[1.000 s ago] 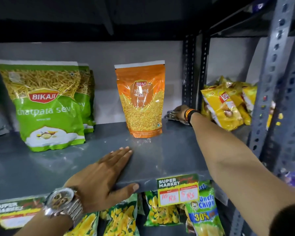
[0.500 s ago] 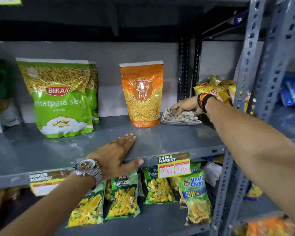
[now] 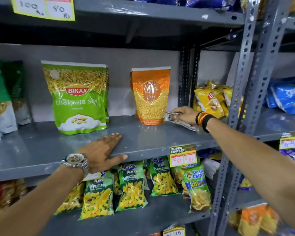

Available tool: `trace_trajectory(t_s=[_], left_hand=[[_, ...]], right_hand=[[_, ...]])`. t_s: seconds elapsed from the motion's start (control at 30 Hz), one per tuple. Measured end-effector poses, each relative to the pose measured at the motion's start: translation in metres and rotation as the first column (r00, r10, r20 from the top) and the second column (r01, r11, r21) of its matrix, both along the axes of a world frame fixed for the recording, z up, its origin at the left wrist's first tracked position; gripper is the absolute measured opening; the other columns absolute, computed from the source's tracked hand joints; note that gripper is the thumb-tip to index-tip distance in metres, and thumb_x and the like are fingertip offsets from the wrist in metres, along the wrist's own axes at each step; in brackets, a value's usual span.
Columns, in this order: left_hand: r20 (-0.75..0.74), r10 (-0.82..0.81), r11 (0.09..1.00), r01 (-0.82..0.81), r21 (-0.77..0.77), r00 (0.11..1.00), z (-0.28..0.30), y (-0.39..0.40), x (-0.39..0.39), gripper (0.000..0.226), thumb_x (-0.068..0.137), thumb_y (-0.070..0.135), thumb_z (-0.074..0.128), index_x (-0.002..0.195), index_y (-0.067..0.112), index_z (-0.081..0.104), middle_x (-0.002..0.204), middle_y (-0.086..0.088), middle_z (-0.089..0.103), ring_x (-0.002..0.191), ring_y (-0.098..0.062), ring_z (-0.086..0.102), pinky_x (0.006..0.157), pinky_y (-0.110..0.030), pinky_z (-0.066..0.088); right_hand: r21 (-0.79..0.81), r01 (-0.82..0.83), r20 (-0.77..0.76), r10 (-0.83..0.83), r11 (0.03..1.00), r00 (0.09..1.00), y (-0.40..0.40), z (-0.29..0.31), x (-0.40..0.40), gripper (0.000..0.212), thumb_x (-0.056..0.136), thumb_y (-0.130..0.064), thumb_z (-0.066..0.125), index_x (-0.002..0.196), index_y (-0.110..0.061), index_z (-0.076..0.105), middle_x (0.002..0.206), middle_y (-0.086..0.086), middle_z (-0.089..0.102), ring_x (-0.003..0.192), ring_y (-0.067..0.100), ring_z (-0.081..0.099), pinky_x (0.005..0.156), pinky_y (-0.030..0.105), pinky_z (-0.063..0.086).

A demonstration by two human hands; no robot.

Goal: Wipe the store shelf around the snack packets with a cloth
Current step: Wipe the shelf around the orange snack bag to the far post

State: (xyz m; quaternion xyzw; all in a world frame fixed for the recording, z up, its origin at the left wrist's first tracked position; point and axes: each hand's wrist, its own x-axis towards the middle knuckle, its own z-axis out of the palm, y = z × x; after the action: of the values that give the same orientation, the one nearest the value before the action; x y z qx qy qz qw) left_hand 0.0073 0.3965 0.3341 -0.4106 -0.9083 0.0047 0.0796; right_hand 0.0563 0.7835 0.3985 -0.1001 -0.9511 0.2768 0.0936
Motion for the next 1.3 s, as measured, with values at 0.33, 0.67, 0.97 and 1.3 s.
trace_trajectory(t_s=[0.33,0.67,0.97,1.3], left_hand=[[-0.054,-0.019,1.000,0.020,0.024,0.998,-0.002,0.001,0.003,0.106,0.085,0.089,0.021,0.165,0.020,0.019,0.173,0.001,0.022,0.155,-0.022,0.031,0.123,-0.038,0.028],[-0.053,-0.032,0.999,0.033,0.025,0.998,-0.002,-0.001,0.005,0.102,0.089,0.086,0.023,0.164,0.017,0.021,0.172,-0.005,0.025,0.153,-0.027,0.035,0.123,-0.043,0.033],[-0.281,-0.201,0.940,0.266,0.214,0.938,-0.036,-0.037,0.054,0.077,0.103,0.060,0.023,0.162,0.011,0.027,0.170,-0.009,0.028,0.158,-0.022,0.023,0.130,-0.038,0.014],[0.160,-0.066,0.974,0.029,0.227,0.985,-0.246,-0.073,0.078,0.073,0.105,0.051,0.037,0.163,0.011,0.020,0.171,-0.008,0.015,0.160,-0.029,0.011,0.128,-0.031,-0.006]], right_hand=[[-0.023,-0.214,0.055,0.215,0.976,0.975,-0.062,-0.020,0.036,0.037,0.091,-0.039,0.063,0.128,-0.034,0.060,0.141,-0.006,0.055,0.125,0.012,0.052,0.104,0.032,0.037],[0.023,-0.010,-0.019,0.011,1.000,1.000,-0.094,-0.022,0.069,0.036,0.098,-0.023,0.056,0.134,-0.020,0.058,0.142,0.005,0.055,0.130,0.022,0.050,0.110,0.036,0.039],[-0.380,-0.141,-0.217,0.061,0.914,0.974,-0.130,-0.057,0.166,0.031,0.090,-0.024,0.066,0.117,-0.039,0.062,0.116,-0.028,0.060,0.106,-0.021,0.055,0.086,0.007,0.042],[-0.197,-0.104,0.102,0.126,0.975,0.987,-0.162,-0.258,0.087,0.034,0.096,-0.006,0.052,0.124,-0.021,0.066,0.130,0.001,0.063,0.122,0.023,0.058,0.097,0.030,0.048]])
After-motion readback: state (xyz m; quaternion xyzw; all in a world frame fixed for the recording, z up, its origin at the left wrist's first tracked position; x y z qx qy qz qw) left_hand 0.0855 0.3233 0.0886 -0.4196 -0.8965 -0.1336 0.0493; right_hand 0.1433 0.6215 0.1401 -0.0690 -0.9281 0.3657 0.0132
